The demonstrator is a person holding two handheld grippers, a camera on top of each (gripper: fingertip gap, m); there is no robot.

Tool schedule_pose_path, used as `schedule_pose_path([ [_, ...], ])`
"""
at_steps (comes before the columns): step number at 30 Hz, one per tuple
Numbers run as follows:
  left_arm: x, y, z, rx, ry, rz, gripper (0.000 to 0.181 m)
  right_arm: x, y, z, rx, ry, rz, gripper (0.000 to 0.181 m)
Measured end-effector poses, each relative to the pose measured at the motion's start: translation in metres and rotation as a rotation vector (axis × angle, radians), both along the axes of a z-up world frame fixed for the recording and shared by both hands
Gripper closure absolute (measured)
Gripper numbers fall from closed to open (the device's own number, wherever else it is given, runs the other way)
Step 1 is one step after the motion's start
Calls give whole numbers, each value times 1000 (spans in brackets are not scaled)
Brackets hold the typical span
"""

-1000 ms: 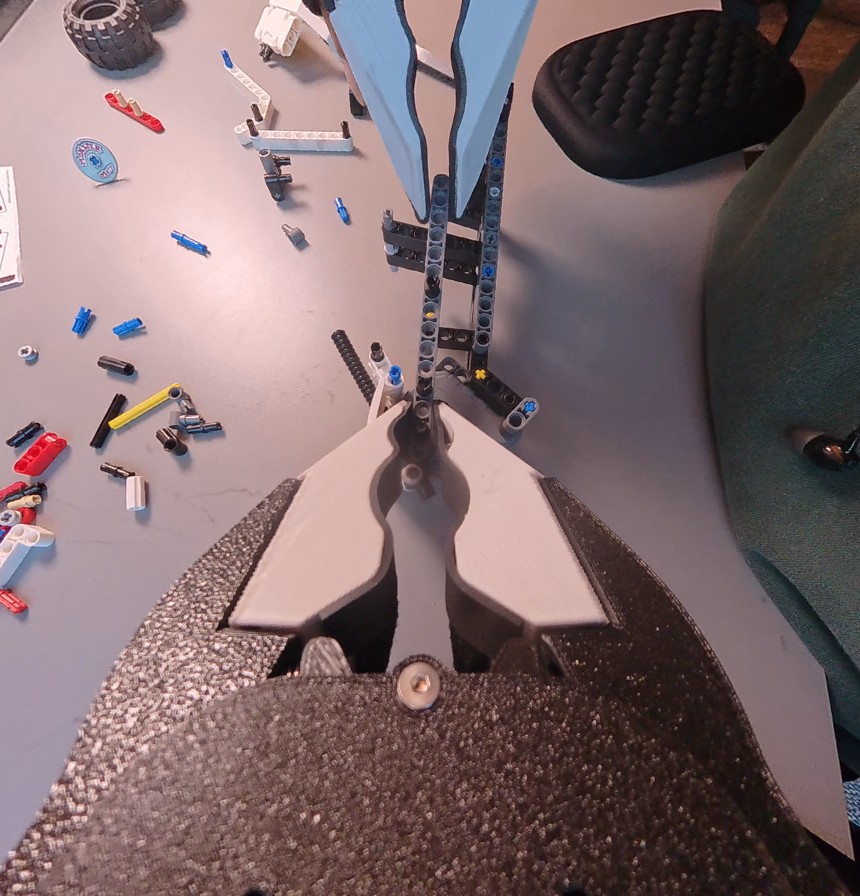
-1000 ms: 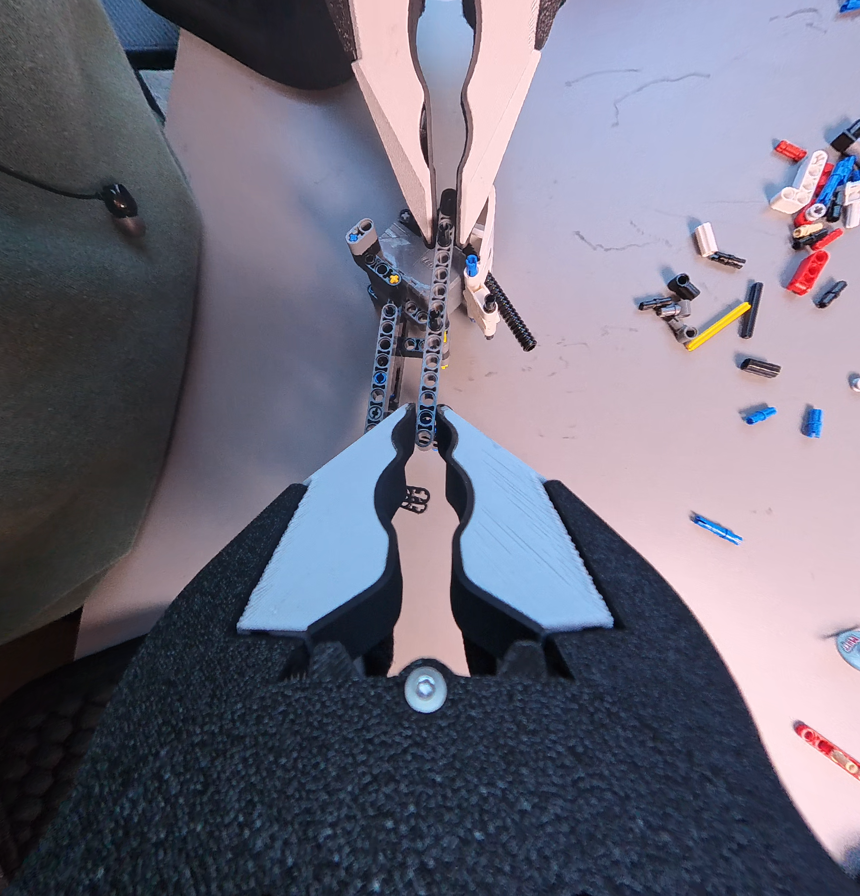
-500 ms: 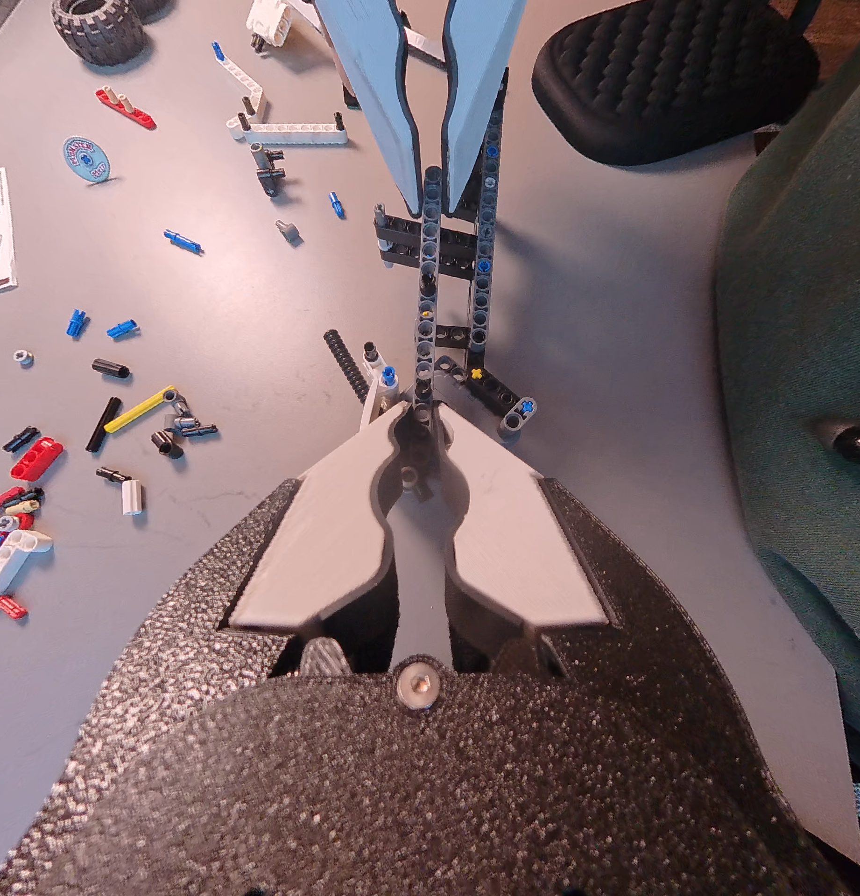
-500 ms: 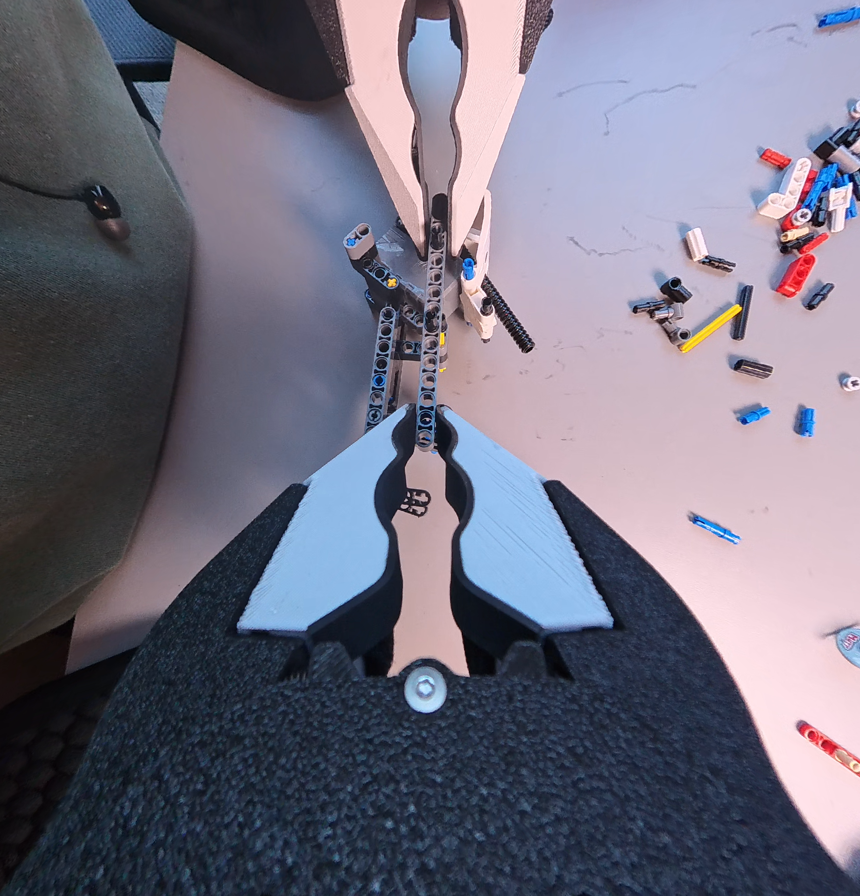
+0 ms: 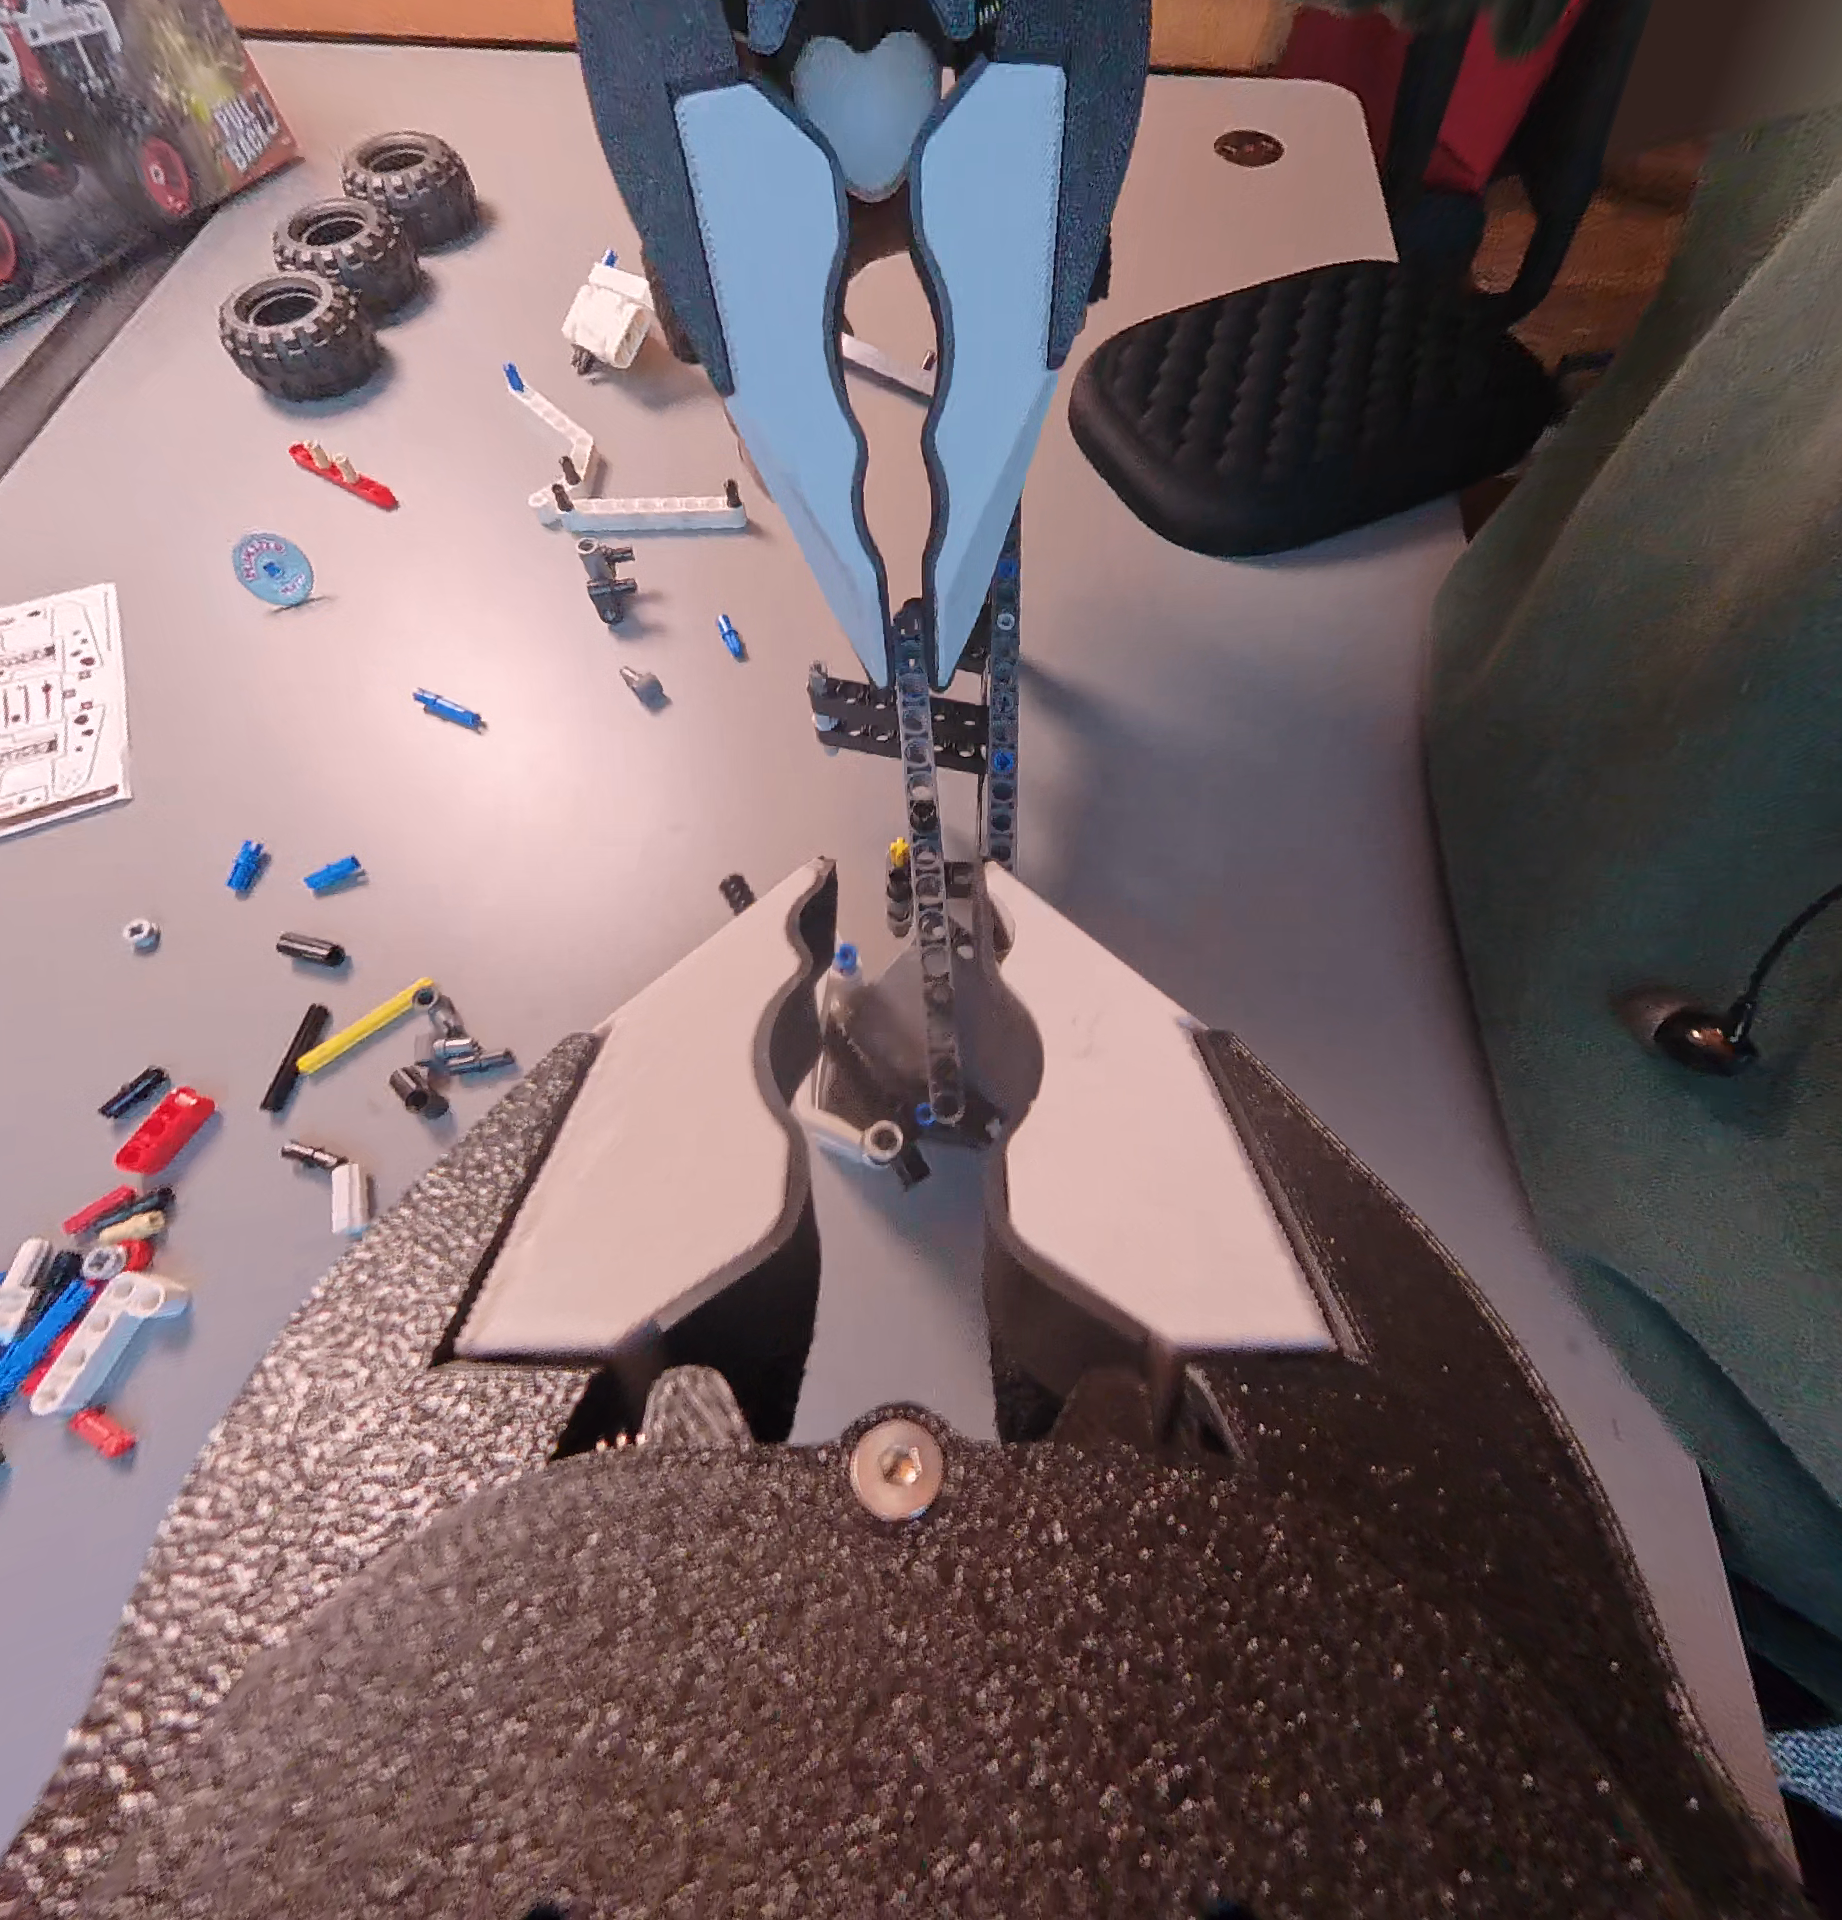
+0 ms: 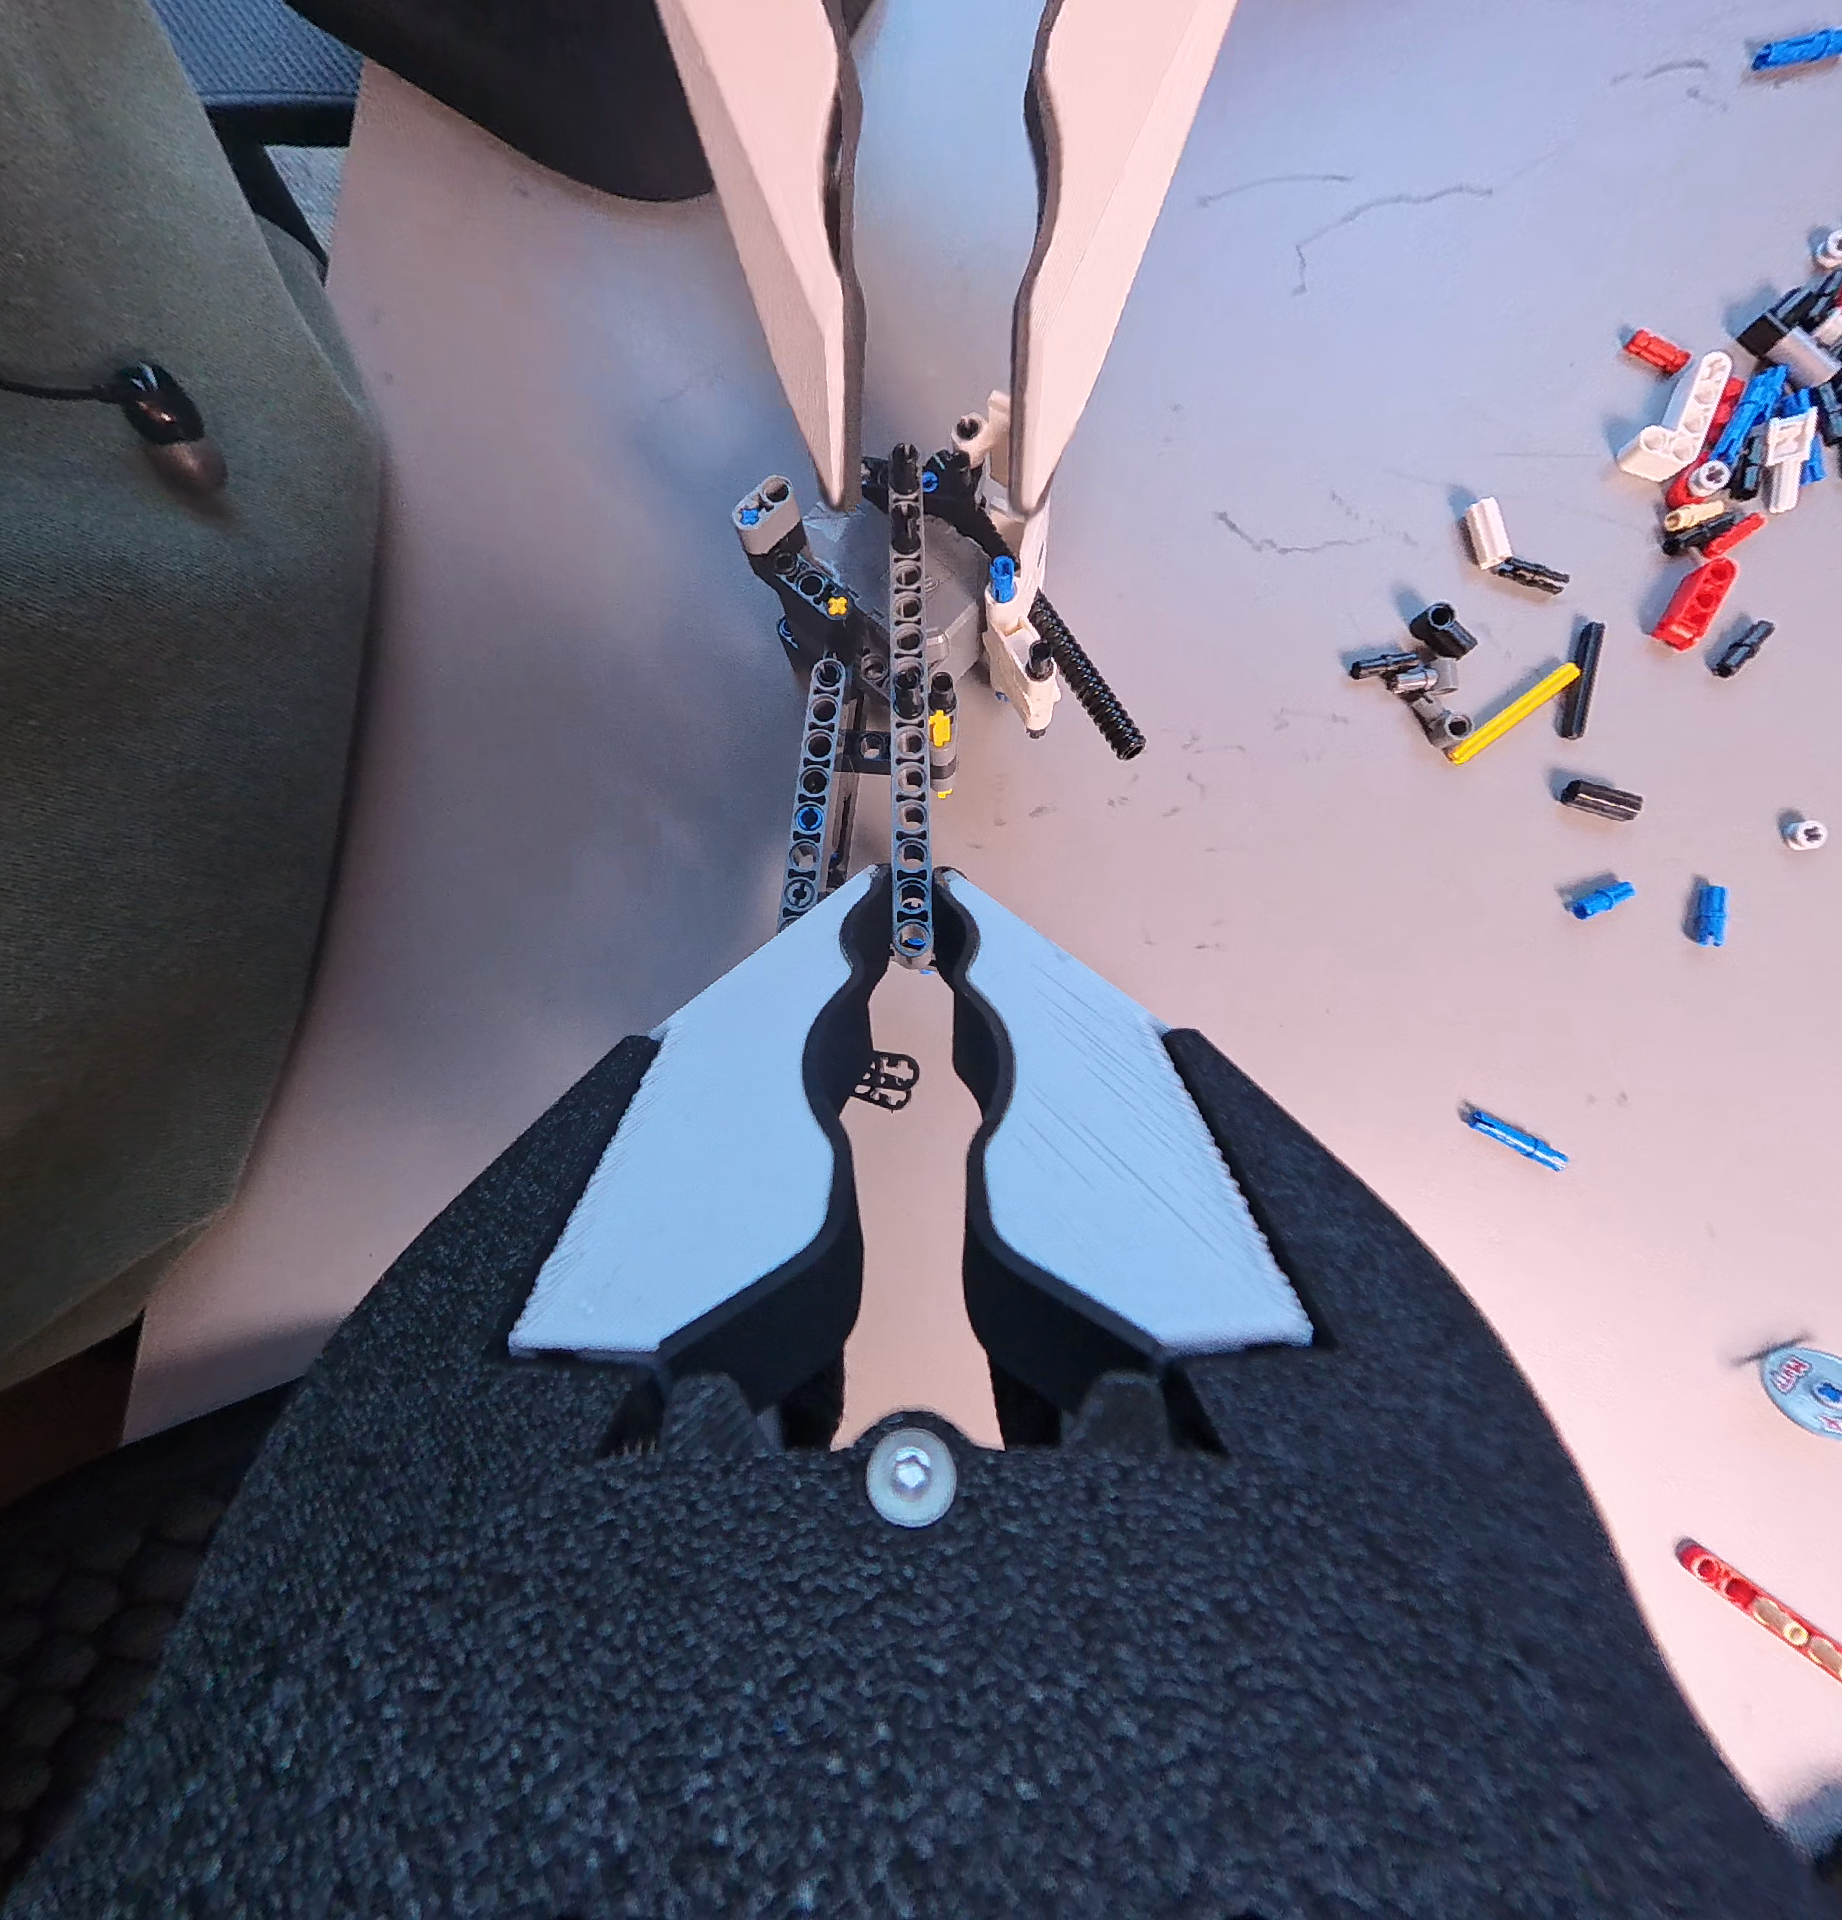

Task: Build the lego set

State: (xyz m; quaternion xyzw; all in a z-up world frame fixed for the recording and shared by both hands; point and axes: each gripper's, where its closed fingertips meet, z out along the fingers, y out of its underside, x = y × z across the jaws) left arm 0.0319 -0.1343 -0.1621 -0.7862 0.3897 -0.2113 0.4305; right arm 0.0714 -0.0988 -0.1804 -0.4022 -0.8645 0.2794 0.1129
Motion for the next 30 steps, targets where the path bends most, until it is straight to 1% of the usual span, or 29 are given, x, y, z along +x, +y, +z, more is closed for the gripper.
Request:
schedule_pose_path([
  [5,27,13,-17,-31,36,-26,160,0,0,0,16,3,-8,174],
  [7,33,19,-23,-35,52,-20,164,0,0,0,24,9,-13,174],
  [9,33,24,-24,-11,86,-17,172,0,0,0,26,19,-24,174],
  [11,32,25,-25,1,114,-28,169,0,-1,0,22,29,-35,174],
  [12,33,24,-26,1,121,-42,174,0,-1,0,20,34,-41,174],
  [17,35,24,-27,1,144,-80,174,2,-1,2,24,45,-33,174],
  [21,35,24,-27,-5,177,-111,174,8,1,10,59,24,-2,171],
  [24,36,24,-27,-12,198,-139,175,12,4,5,117,-7,14,171],
  [25,36,25,-27,-14,203,-148,175,11,5,5,121,-6,8,174],
  [30,36,27,-25,-33,204,-183,175,13,6,6,119,-18,-20,174],
])
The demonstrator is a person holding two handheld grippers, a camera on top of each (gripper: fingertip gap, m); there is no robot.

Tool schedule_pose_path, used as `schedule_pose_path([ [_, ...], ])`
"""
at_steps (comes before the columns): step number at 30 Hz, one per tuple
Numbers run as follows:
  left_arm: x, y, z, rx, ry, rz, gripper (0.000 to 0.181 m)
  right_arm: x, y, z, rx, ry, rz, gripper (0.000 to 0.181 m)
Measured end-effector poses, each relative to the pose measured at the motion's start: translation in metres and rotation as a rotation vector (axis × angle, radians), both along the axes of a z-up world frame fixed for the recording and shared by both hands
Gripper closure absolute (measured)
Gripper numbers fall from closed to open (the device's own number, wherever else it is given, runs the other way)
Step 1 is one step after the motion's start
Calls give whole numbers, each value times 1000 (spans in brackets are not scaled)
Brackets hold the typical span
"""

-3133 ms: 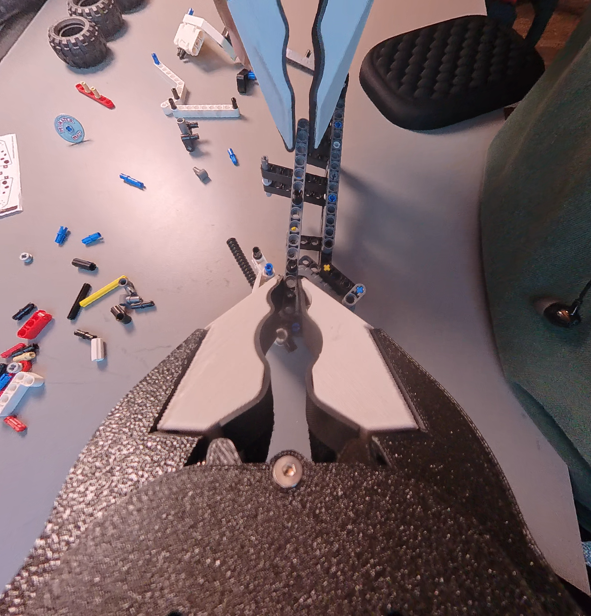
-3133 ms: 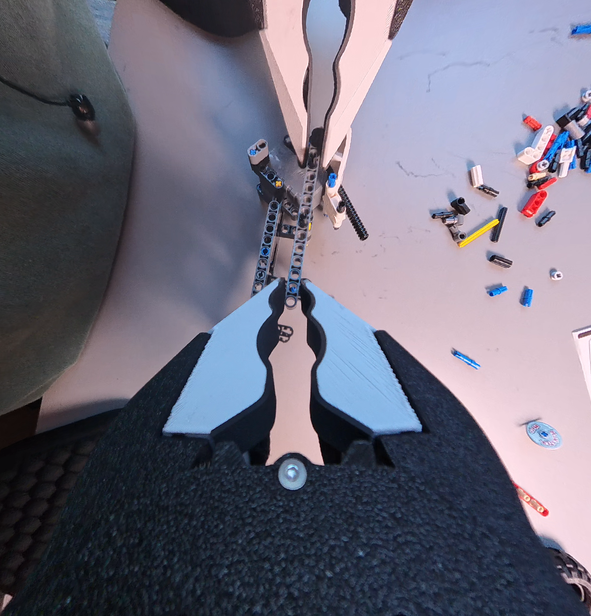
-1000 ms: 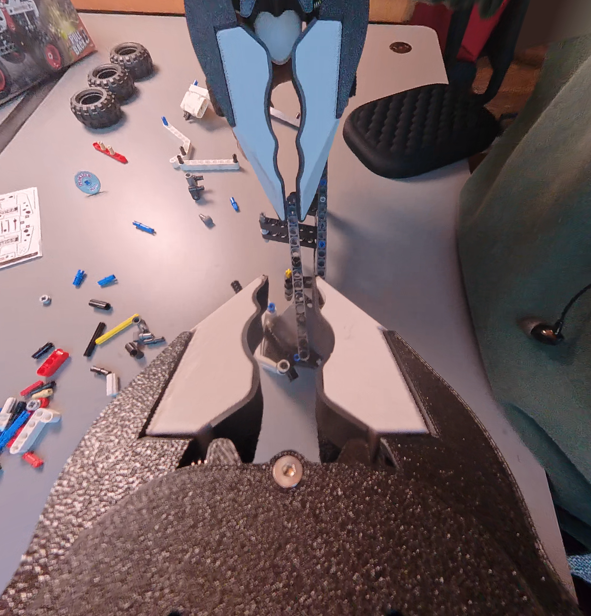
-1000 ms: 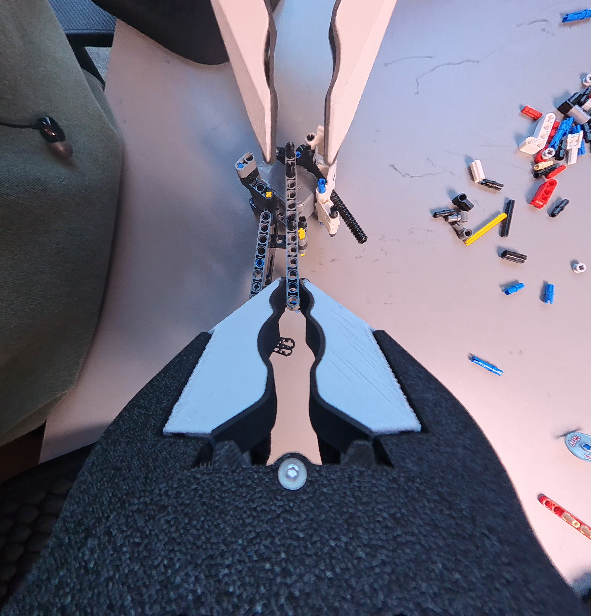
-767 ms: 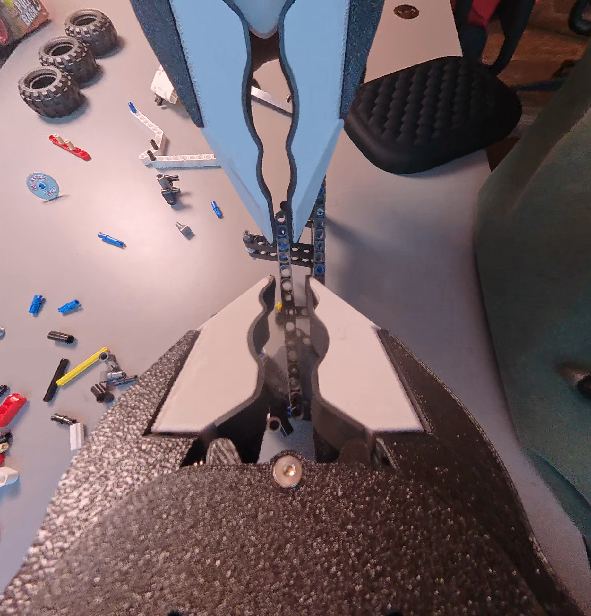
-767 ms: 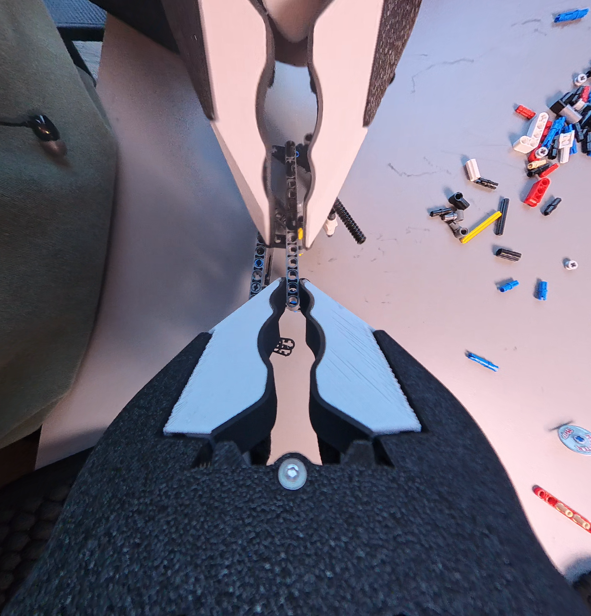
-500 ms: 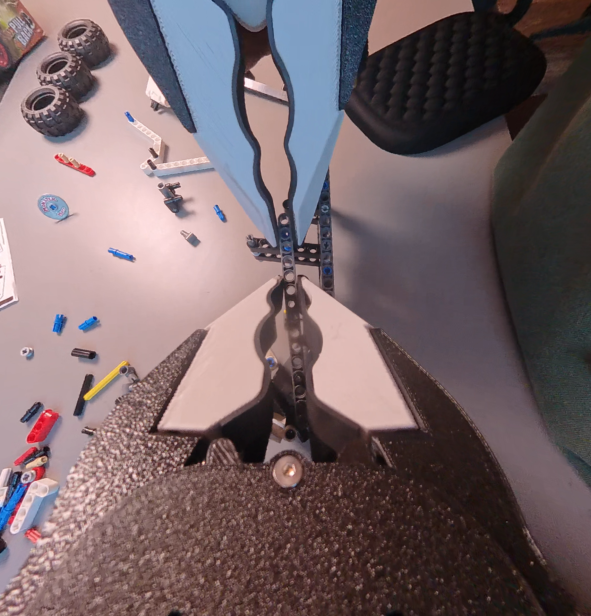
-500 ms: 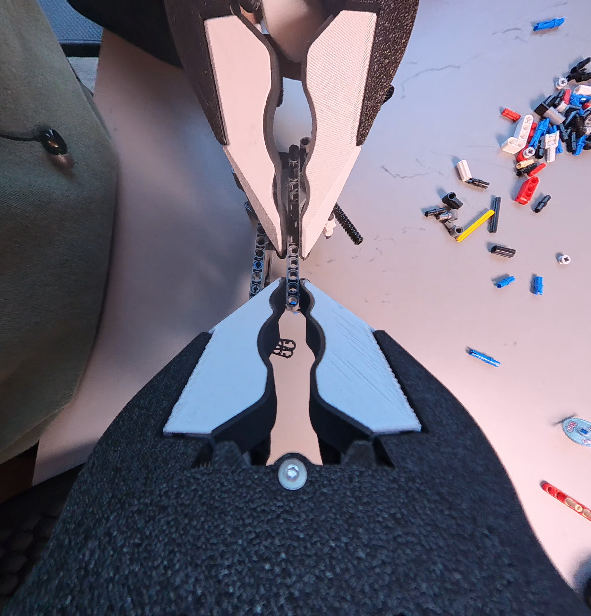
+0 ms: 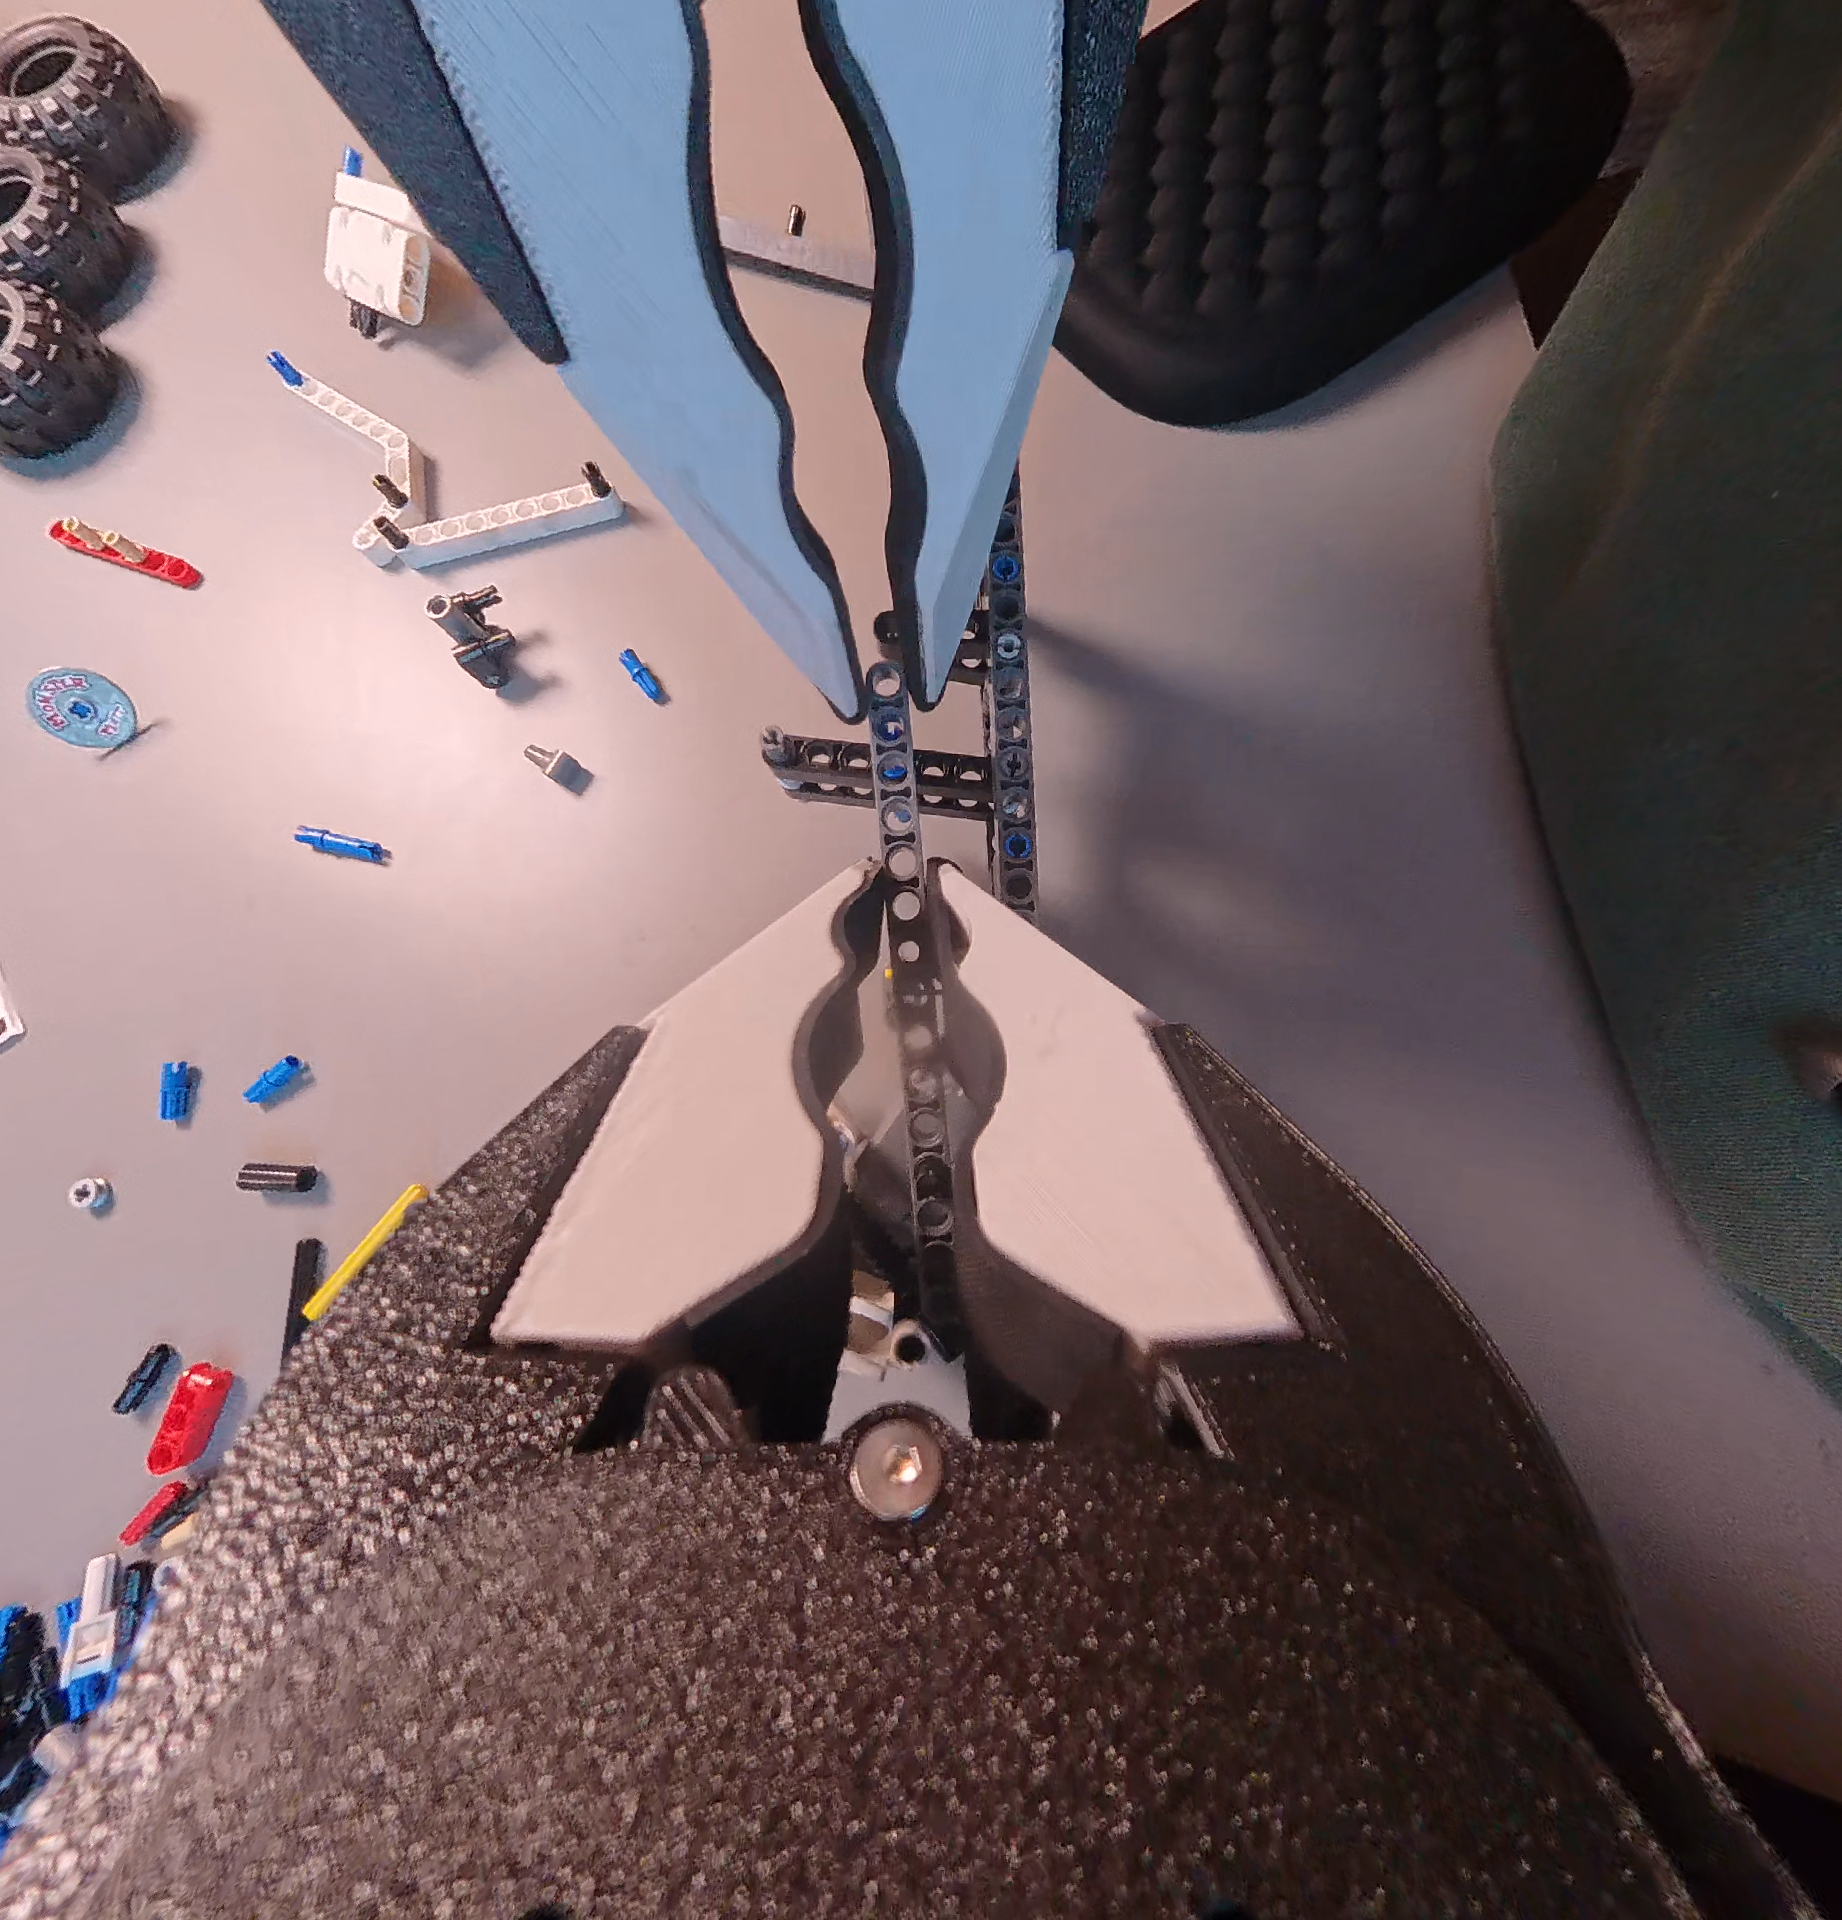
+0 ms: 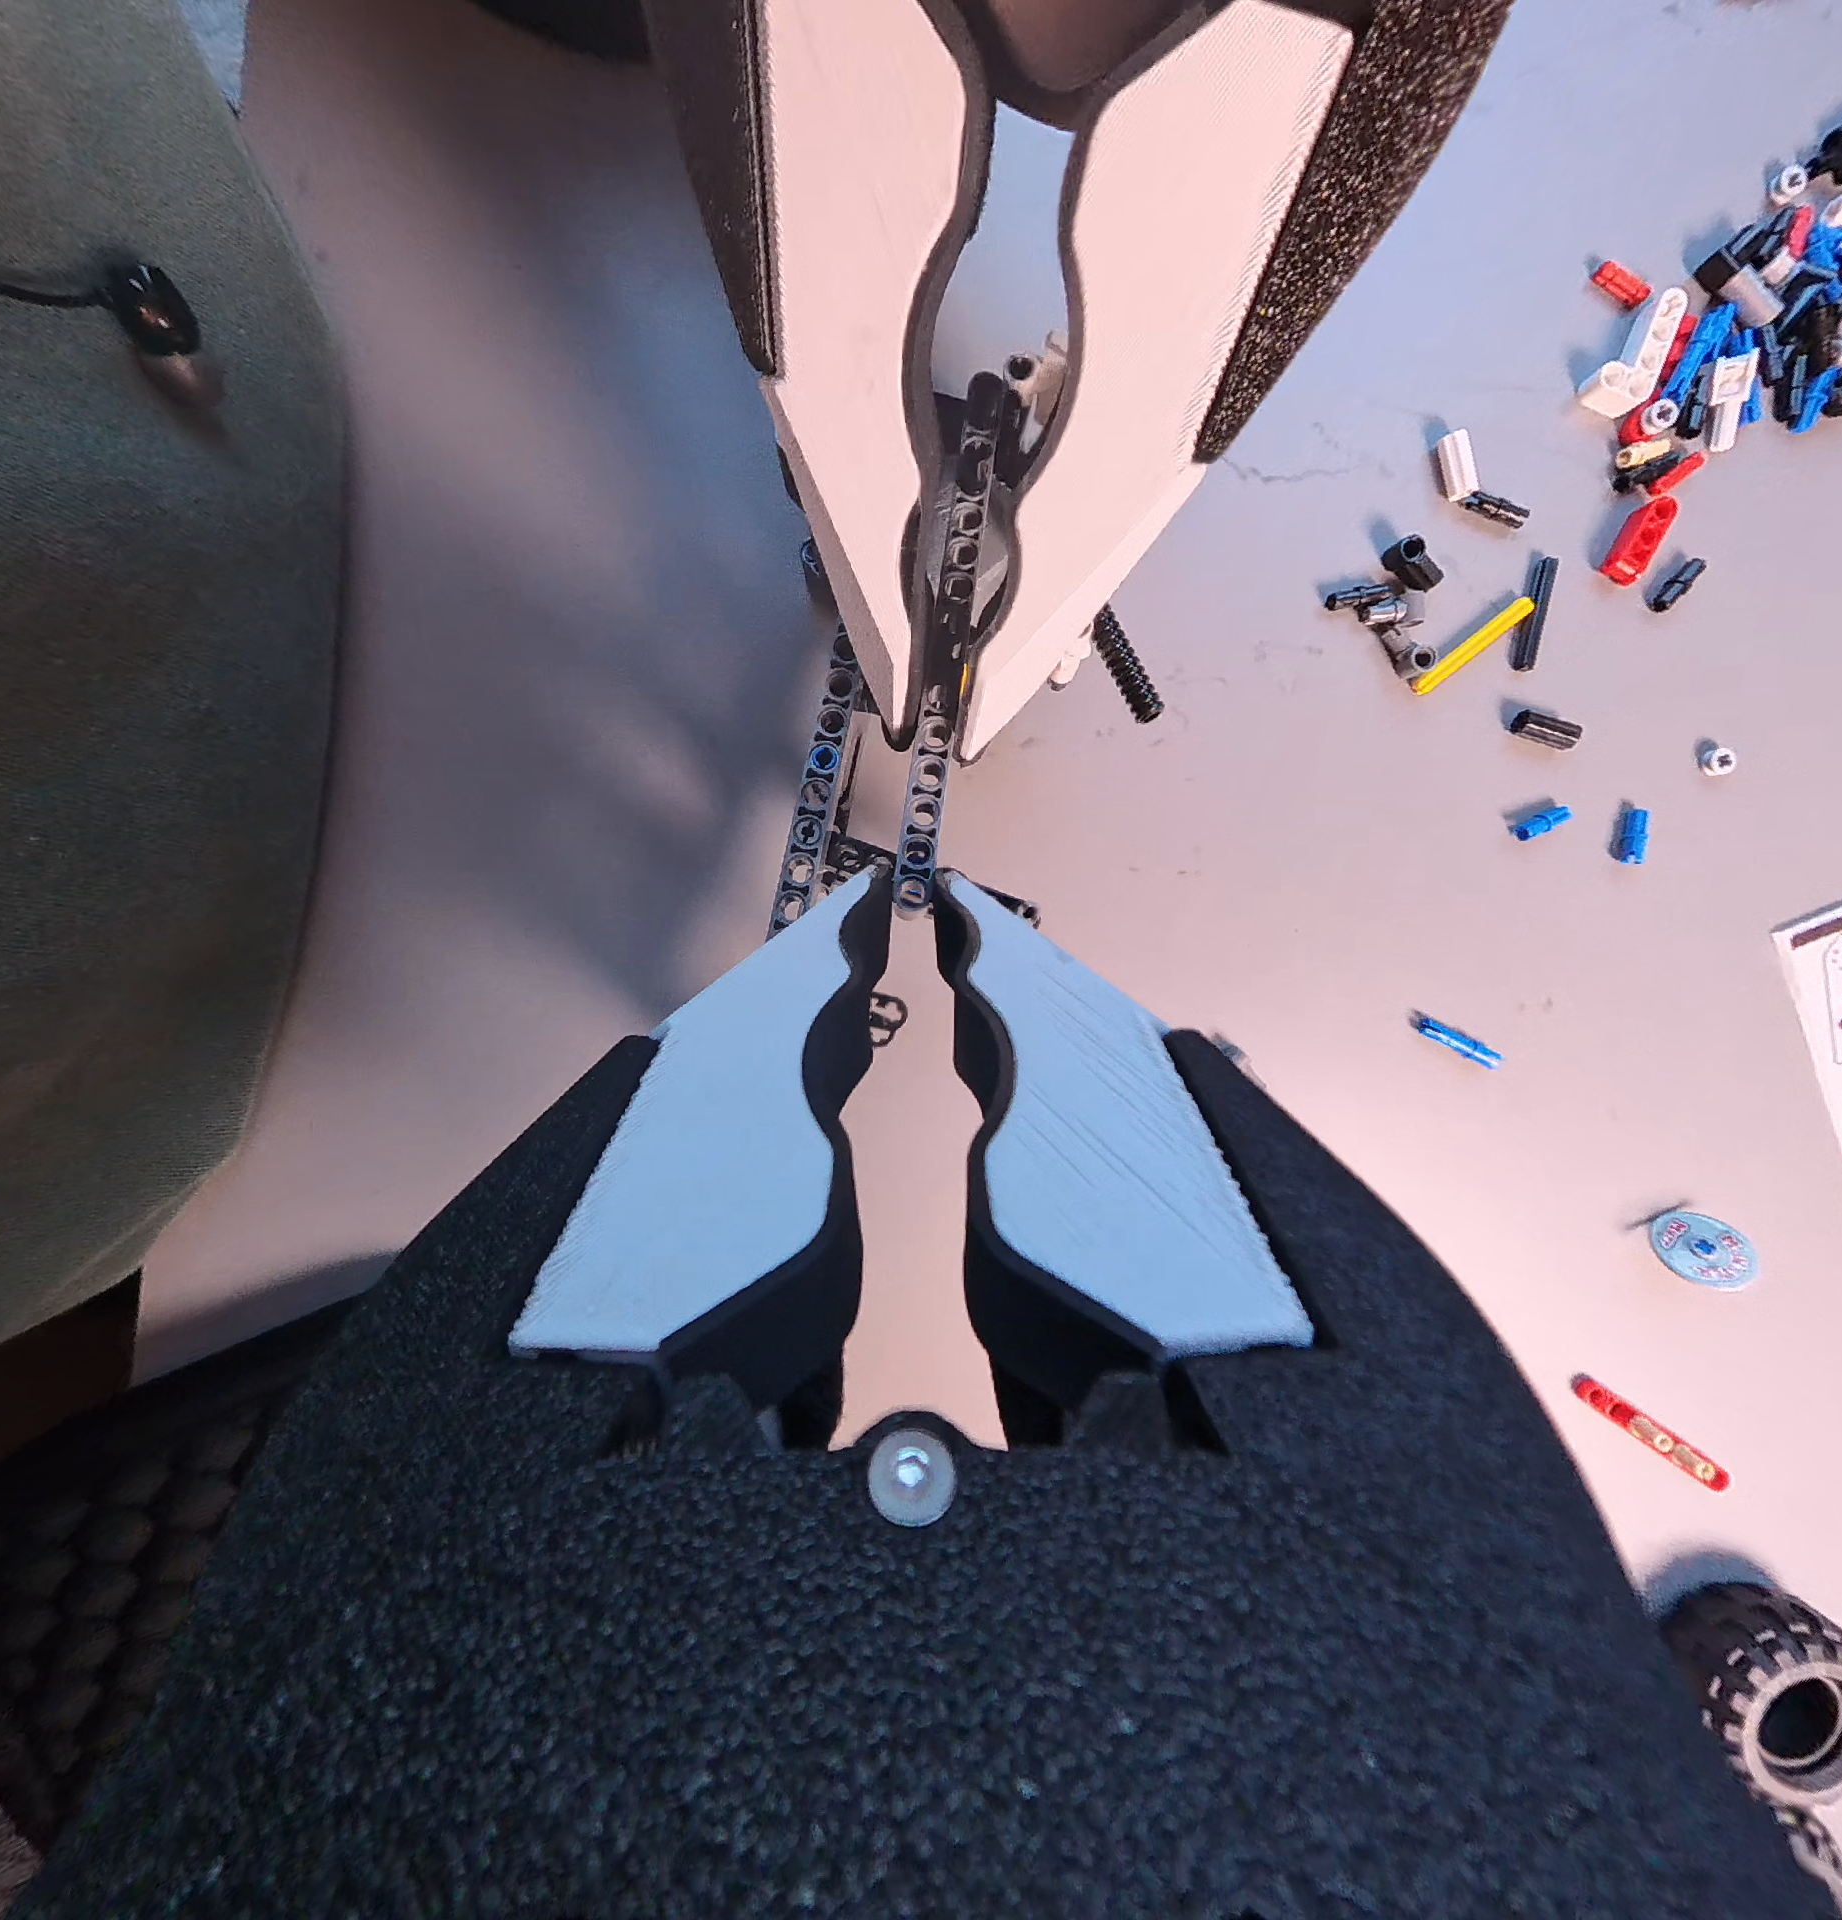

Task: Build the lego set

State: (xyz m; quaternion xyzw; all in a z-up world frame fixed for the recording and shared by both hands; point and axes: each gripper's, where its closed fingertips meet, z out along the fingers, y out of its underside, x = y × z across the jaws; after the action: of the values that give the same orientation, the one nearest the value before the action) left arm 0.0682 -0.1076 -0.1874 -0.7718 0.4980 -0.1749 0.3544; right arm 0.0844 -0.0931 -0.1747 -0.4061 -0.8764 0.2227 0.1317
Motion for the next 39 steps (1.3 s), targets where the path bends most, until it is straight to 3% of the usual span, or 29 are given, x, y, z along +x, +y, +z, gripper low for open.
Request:
schedule_pose_path([
  [21,1,6,2,-24,-92,-22,171,2,5,-2,-36,-66,-158,174],
  [31,-8,5,-5,29,-37,-27,174,5,5,-4,-24,-143,-153,174],
  [39,-8,-3,7,20,-162,-62,167,5,4,-5,20,-155,-185,174],
])
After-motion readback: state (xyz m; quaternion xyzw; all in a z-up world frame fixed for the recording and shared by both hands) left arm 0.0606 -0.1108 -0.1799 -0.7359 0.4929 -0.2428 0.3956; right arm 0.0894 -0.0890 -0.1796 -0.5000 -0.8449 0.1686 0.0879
